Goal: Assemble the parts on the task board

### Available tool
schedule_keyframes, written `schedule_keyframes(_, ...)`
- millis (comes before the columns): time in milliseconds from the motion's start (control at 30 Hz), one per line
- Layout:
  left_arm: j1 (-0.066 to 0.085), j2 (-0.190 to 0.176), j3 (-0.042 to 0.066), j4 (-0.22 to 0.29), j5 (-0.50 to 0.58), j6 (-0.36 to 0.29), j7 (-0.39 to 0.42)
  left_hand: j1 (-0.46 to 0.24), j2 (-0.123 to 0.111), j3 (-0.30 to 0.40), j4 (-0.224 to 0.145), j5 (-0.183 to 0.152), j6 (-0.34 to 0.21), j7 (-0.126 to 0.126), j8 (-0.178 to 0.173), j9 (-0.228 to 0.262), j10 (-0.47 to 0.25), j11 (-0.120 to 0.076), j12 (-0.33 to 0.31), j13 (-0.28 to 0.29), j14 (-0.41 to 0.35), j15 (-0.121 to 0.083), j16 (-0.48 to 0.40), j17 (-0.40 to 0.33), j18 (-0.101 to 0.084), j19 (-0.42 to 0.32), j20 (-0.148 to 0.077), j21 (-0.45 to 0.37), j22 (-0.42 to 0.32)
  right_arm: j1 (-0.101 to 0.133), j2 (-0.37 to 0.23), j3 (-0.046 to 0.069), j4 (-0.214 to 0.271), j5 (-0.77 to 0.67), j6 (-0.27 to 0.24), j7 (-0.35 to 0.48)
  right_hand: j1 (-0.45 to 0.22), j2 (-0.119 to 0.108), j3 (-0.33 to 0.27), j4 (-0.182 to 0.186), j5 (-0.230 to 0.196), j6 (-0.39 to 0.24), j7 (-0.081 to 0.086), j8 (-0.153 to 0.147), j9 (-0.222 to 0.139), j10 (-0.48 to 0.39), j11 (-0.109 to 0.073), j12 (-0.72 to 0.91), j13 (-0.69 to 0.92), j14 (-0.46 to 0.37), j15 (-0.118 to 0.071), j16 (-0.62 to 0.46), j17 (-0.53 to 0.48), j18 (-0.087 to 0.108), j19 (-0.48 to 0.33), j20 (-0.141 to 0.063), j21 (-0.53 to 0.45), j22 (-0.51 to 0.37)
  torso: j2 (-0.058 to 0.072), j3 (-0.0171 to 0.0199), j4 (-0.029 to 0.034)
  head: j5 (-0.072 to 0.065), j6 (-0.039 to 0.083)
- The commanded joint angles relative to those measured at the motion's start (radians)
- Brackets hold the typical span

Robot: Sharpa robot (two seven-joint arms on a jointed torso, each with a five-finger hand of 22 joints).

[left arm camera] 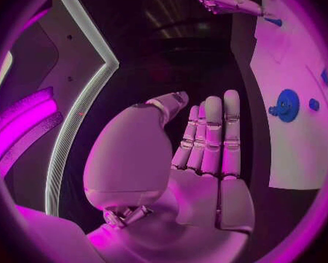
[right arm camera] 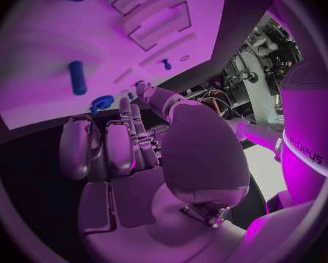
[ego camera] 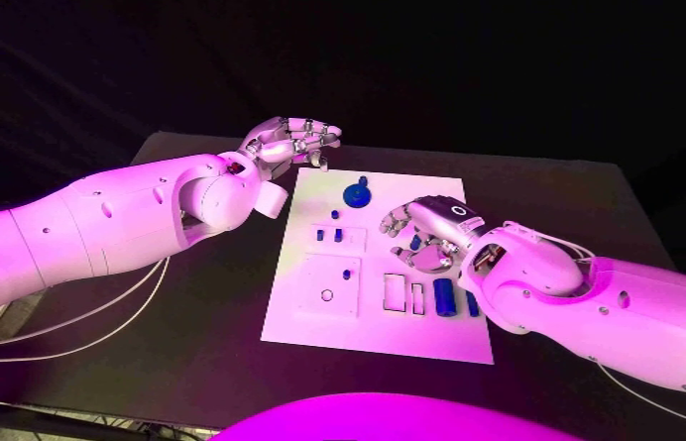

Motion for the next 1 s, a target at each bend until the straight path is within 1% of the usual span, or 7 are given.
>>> schedule_keyframes(33, 0.001, 0.002, 0.000, 0.000, 0.006, 0.017, 0.004, 0.009, -0.002, -0.001, -0.007, 0.004, -0.005, 0.003, 0.007, -0.001, -0.005, -0.001, -0.001, -0.001, -0.006, -0.002, -0.006, -0.001, 0.015, 0.006, 0.000, -0.003, -0.001, 0.020, -0.022, 0.002, -0.001, 0.046, 0.043, -0.007, -0.002, -0.014, -0.045, 0.013, 0.003, -0.022, 0.002, -0.017, 0.001, -0.040, 0.001, 0.014, -0.001, 0.013, 0.008, 0.004, -0.007, 0.012, -0.007, 0.001, -0.022, 0.067, 0.000, 0.0003, -0.0002, -0.010, 0.005)
schedule_keyframes(100, 0.001, 0.003, 0.000, 0.000, 0.007, 0.017, 0.004, 0.009, -0.002, -0.001, -0.007, 0.004, -0.005, 0.003, 0.007, -0.001, -0.005, -0.001, -0.001, -0.001, -0.006, -0.002, -0.006, -0.001, 0.015, 0.006, 0.000, -0.003, -0.001, 0.029, -0.031, 0.003, -0.009, 0.052, 0.055, -0.007, 0.005, -0.010, -0.095, 0.024, -0.001, -0.033, -0.002, -0.026, 0.001, -0.069, 0.002, 0.028, -0.005, 0.013, 0.009, 0.007, -0.009, 0.016, -0.016, 0.002, -0.044, 0.054, 0.001, 0.0007, 0.0001, -0.012, 0.007)
schedule_keyframes(167, 0.001, 0.003, -0.001, 0.000, 0.007, 0.018, 0.004, 0.009, -0.002, -0.001, -0.007, 0.004, -0.005, 0.003, 0.007, -0.001, -0.005, -0.001, -0.001, -0.001, -0.006, -0.002, -0.006, -0.001, 0.015, 0.006, 0.000, -0.003, -0.001, 0.036, -0.039, 0.003, -0.021, 0.056, 0.075, -0.007, 0.033, 0.003, -0.187, 0.041, 0.001, -0.039, -0.009, -0.036, 0.002, -0.096, 0.003, 0.060, -0.007, 0.010, 0.009, 0.008, -0.017, 0.017, -0.017, 0.003, -0.054, 0.050, 0.001, 0.0005, 0.0007, -0.014, 0.009)
schedule_keyframes(267, 0.001, 0.004, -0.001, -0.001, 0.007, 0.019, 0.004, 0.009, -0.002, -0.001, -0.007, 0.004, -0.005, 0.003, 0.007, -0.001, -0.005, -0.001, -0.001, -0.001, -0.006, -0.002, -0.006, -0.001, 0.015, 0.006, 0.000, -0.003, -0.001, 0.041, -0.043, 0.003, -0.038, 0.061, 0.113, -0.007, 0.094, 0.039, -0.328, 0.080, 0.009, -0.044, -0.016, -0.052, 0.002, -0.145, 0.008, 0.106, -0.015, 0.007, 0.013, 0.010, -0.028, 0.020, -0.019, 0.006, -0.074, 0.042, 0.001, 0.0004, 0.0016, -0.015, 0.011)
schedule_keyframes(367, 0.001, 0.004, -0.001, -0.001, 0.007, 0.019, 0.004, 0.009, -0.002, -0.001, -0.007, 0.004, -0.005, 0.003, 0.007, -0.001, -0.005, -0.001, -0.001, -0.001, -0.006, -0.002, -0.006, -0.001, 0.015, 0.006, 0.000, -0.003, -0.001, 0.044, -0.044, 0.003, -0.053, 0.068, 0.147, -0.006, 0.132, 0.052, -0.400, 0.116, 0.010, -0.045, -0.019, -0.062, 0.002, -0.169, 0.009, 0.136, -0.022, 0.006, 0.015, 0.014, -0.032, 0.020, -0.018, 0.008, -0.079, 0.042, 0.003, 0.0008, 0.0019, -0.016, 0.011)
schedule_keyframes(800, 0.001, 0.004, -0.001, -0.002, 0.004, 0.020, 0.004, 0.010, -0.002, -0.001, -0.008, 0.004, -0.006, 0.003, 0.007, -0.001, -0.006, -0.001, 0.000, -0.001, -0.007, -0.002, -0.007, -0.002, 0.015, 0.006, 0.000, -0.004, -0.002, 0.045, -0.029, 0.000, -0.086, 0.088, 0.207, -0.009, 0.178, 0.069, -0.435, 0.163, 0.012, -0.021, -0.013, -0.063, 0.005, -0.155, 0.001, 0.188, -0.028, 0.003, 0.008, 0.009, -0.050, 0.013, 0.005, 0.003, -0.050, 0.064, 0.003, -0.0001, 0.0033, -0.017, 0.008)
schedule_keyframes(1000, 0.001, 0.002, -0.001, -0.002, -0.010, 0.021, 0.003, 0.010, -0.002, -0.001, -0.008, 0.004, -0.006, 0.003, 0.007, -0.001, -0.006, -0.001, 0.000, -0.001, -0.007, -0.002, -0.007, -0.002, 0.015, 0.006, 0.000, -0.004, -0.002, 0.043, -0.017, -0.002, -0.098, 0.104, 0.186, -0.001, 0.196, 0.089, -0.380, 0.199, -0.038, 0.013, -0.003, -0.064, 0.001, -0.081, -0.008, 0.207, -0.040, 0.016, 0.000, 0.035, -0.020, 0.000, 0.036, -0.006, 0.006, 0.102, 0.002, -0.0002, 0.0022, -0.016, 0.006)
